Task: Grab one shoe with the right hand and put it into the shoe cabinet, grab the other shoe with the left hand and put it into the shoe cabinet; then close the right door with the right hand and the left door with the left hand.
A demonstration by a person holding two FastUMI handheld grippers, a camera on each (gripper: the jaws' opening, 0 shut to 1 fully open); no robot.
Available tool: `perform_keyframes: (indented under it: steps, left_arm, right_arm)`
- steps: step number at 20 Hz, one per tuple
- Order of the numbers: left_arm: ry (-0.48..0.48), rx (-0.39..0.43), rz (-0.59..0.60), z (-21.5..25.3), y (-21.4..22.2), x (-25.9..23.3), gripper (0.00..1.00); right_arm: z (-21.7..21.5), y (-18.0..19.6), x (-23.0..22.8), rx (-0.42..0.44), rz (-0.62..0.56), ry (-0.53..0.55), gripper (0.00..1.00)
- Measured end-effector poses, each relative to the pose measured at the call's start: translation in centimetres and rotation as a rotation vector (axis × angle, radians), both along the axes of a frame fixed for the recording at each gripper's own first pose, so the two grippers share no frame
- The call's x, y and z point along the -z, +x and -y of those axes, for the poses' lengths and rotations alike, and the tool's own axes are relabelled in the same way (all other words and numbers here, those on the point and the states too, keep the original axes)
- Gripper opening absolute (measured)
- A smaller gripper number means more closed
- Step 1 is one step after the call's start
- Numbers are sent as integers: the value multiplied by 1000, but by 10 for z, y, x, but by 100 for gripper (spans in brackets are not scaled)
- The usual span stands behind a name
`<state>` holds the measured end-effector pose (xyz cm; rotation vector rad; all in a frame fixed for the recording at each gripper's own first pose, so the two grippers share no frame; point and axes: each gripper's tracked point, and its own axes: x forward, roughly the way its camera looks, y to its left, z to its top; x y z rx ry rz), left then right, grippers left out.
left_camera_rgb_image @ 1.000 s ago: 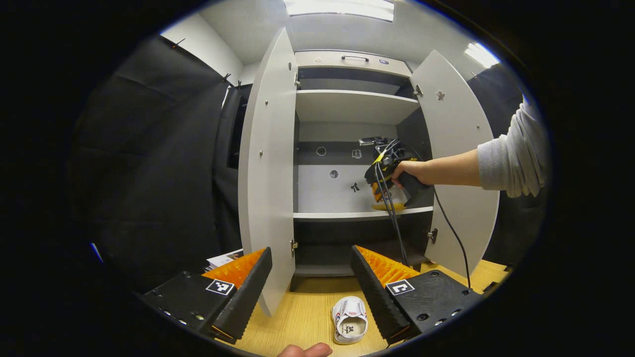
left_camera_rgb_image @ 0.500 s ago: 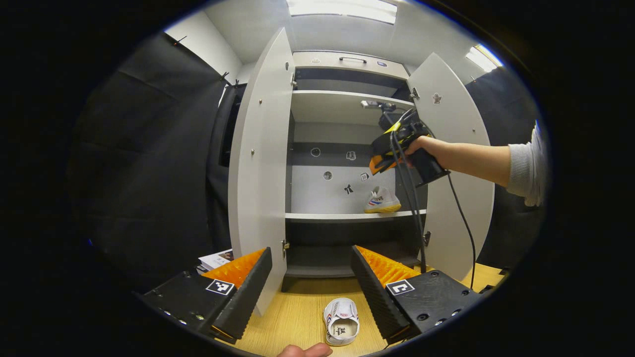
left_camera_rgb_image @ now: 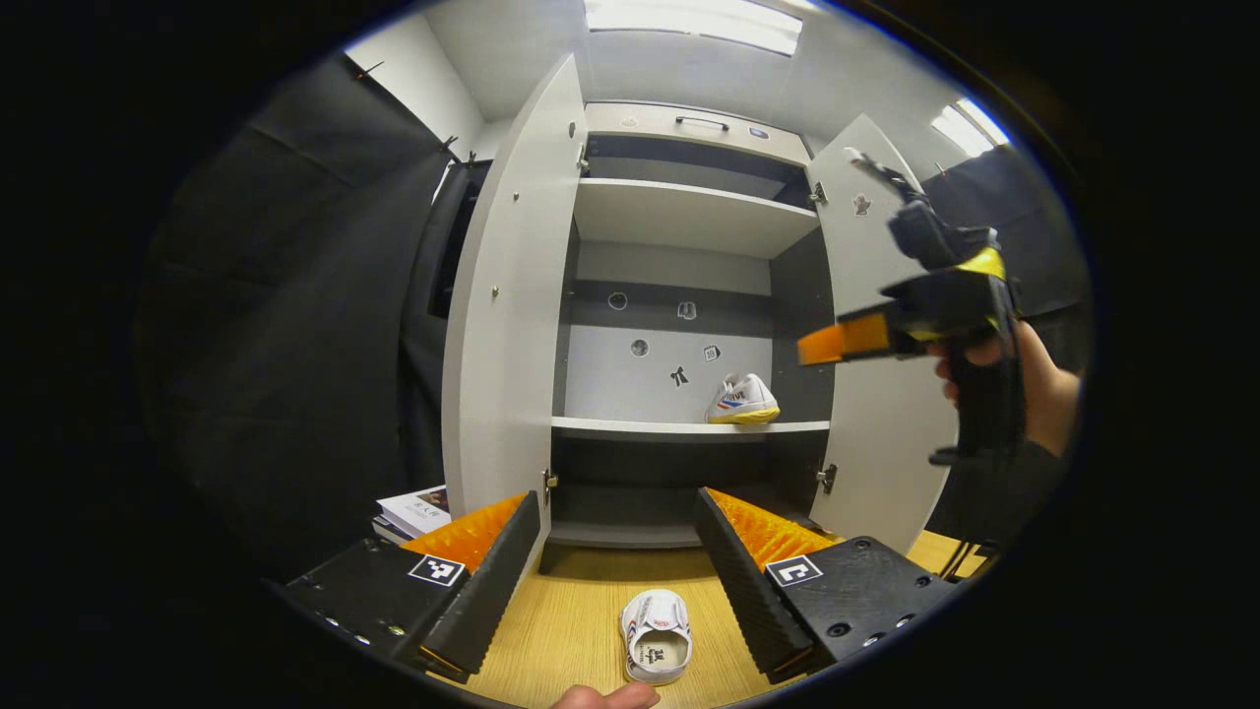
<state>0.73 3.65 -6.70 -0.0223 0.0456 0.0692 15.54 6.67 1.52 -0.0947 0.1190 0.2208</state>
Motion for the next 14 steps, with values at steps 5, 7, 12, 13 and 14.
perform_keyframes:
  steps: [5, 7, 12, 13, 14]
  left_arm:
    - [24, -14, -46, -8, -3, 18, 95]
    - [35, -22, -64, -11, -4, 26, 95]
    - [63, -13, -99, -5, -4, 37, 95]
    - [68, -8, -119, -3, -4, 43, 95]
    - [67, -1, -139, 2, -5, 50, 95]
  right_arm:
    - [11, -50, 25, 41, 47, 4, 51]
    - [16, -66, 32, 57, 68, 6, 63]
    - [25, -94, 35, 81, 122, 14, 80]
    - [28, -97, 33, 83, 132, 23, 82]
    - [30, -100, 33, 89, 140, 32, 82]
